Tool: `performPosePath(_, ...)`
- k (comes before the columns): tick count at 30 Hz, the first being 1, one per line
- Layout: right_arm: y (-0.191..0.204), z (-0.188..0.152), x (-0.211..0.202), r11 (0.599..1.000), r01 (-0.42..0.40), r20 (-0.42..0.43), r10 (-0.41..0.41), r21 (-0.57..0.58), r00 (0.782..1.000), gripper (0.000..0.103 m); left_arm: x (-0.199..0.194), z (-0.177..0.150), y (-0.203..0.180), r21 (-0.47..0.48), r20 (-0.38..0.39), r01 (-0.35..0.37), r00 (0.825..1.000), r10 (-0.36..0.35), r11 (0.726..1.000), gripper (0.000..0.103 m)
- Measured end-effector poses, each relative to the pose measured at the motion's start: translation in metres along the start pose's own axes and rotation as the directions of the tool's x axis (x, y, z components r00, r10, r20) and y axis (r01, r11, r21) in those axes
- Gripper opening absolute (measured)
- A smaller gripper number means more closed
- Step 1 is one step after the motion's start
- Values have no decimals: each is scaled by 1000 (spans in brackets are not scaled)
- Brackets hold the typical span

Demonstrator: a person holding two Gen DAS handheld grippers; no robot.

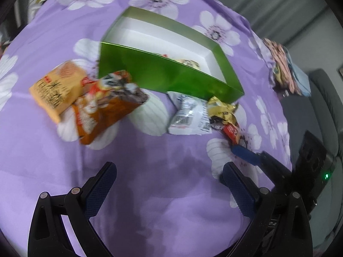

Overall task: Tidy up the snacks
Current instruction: 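Lower the left tool onto the white Qiao packet and close it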

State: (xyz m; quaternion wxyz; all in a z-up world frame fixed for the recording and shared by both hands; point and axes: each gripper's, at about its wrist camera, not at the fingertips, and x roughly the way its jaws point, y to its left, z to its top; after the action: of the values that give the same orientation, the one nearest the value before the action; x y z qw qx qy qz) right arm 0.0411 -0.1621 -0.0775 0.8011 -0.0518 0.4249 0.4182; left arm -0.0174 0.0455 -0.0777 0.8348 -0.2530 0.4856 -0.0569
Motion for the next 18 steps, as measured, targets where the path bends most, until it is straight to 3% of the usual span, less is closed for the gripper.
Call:
performPosePath(9, -4, 8, 16, 1000, 0, 14, 0, -4, 1000, 61, 15, 12, -10, 68, 18, 44, 999, -45, 997, 99)
performPosePath(18, -8, 22, 34, 1000, -1, 30, 2, -17, 1000, 56, 47, 35, -24, 124, 7, 60, 998, -61, 990, 99)
